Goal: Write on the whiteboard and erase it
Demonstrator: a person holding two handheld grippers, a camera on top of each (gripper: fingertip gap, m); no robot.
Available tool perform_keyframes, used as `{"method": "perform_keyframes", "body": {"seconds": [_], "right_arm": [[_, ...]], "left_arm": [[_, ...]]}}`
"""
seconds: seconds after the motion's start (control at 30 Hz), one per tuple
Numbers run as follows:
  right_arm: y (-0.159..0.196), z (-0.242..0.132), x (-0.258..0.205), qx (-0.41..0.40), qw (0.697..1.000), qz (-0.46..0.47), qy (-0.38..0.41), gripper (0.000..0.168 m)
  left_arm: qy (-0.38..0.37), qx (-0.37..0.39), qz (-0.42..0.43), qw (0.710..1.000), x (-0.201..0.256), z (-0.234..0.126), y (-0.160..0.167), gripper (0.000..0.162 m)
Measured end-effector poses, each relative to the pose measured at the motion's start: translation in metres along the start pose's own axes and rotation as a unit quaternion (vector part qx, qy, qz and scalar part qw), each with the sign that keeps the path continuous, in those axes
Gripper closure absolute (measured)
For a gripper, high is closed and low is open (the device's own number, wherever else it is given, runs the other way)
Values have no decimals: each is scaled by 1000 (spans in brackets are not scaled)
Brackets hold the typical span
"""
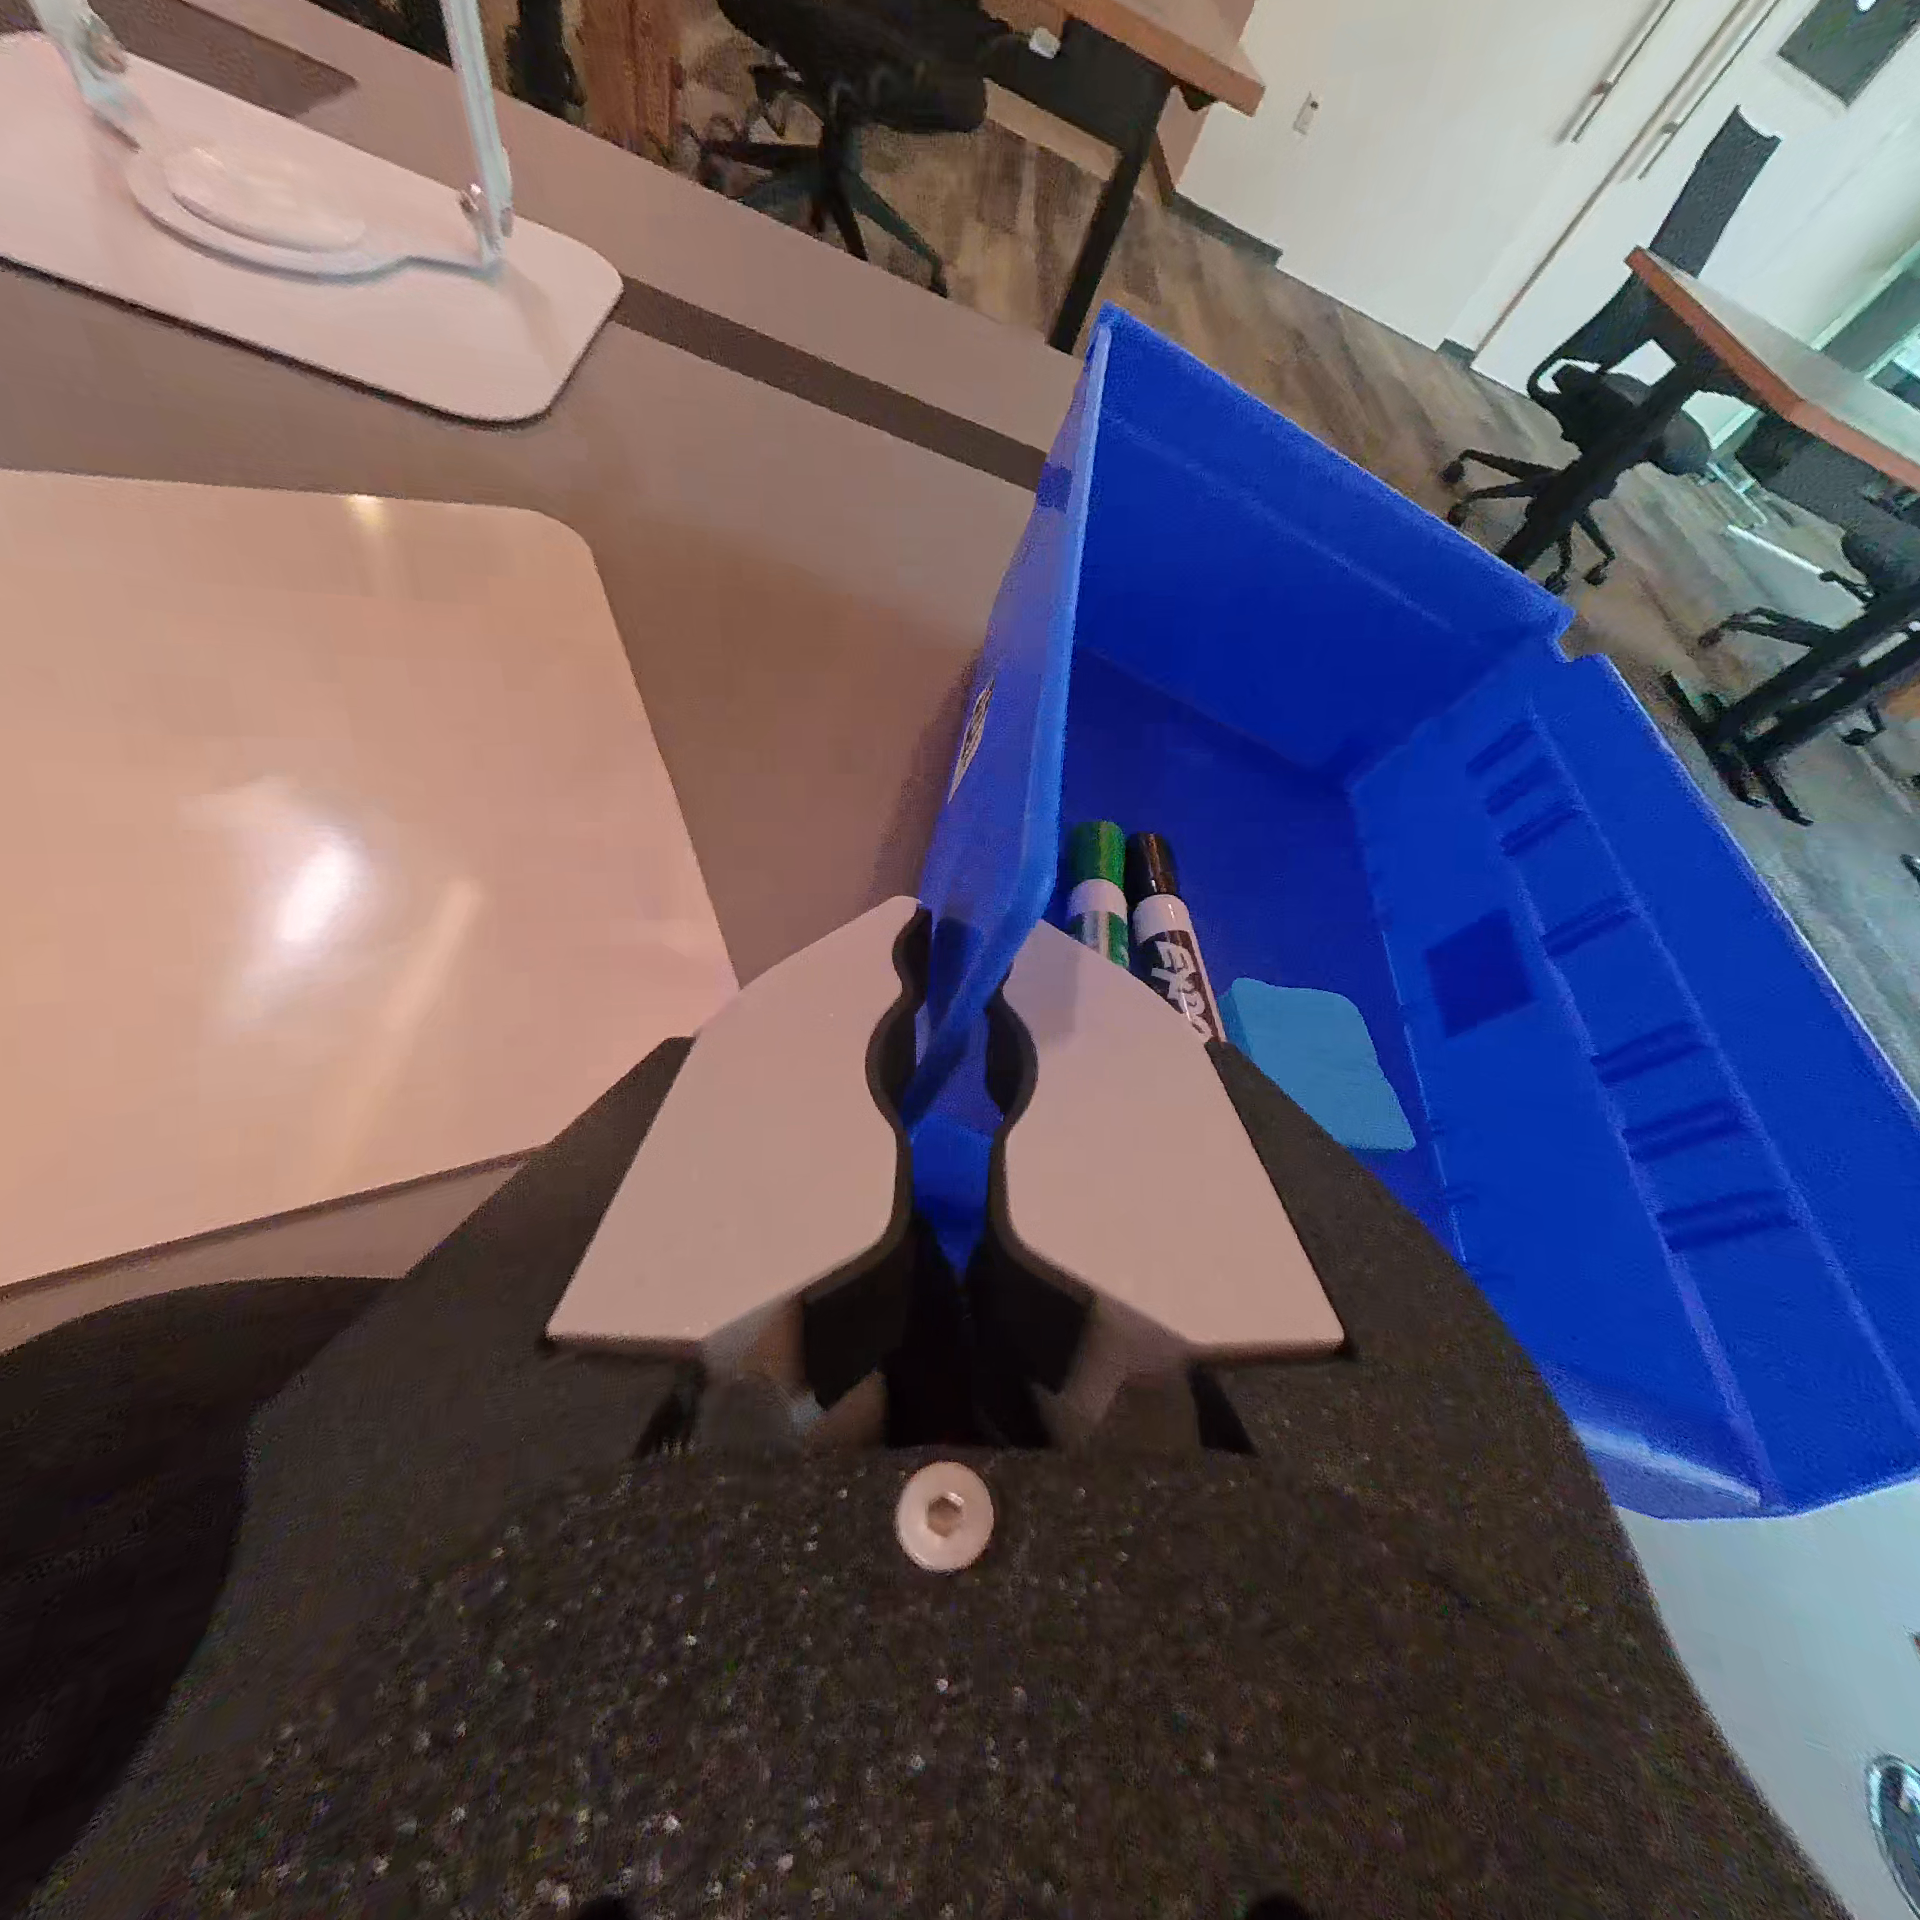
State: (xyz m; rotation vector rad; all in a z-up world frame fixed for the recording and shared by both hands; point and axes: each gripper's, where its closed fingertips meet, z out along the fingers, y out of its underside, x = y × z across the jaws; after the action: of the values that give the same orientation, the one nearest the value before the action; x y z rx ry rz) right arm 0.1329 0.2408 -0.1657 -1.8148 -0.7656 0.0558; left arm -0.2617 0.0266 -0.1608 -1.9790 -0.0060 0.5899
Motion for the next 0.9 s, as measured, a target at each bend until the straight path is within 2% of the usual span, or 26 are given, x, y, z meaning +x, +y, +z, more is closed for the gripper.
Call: {"method": "perform_keyframes", "body": {"seconds": [0.43,0.77,0.9], "right_arm": [[-50,-13,-82,51,995,-31,-78,159],[-48,-11,-162,41,987,-95,-123,159],[-47,-12,-185,42,981,-91,-164,156]], "left_arm": [[72,42,42,996,77,-11,-29,152],[115,58,71,989,119,-15,-27,148],[133,50,76,987,128,-14,-21,147]]}}
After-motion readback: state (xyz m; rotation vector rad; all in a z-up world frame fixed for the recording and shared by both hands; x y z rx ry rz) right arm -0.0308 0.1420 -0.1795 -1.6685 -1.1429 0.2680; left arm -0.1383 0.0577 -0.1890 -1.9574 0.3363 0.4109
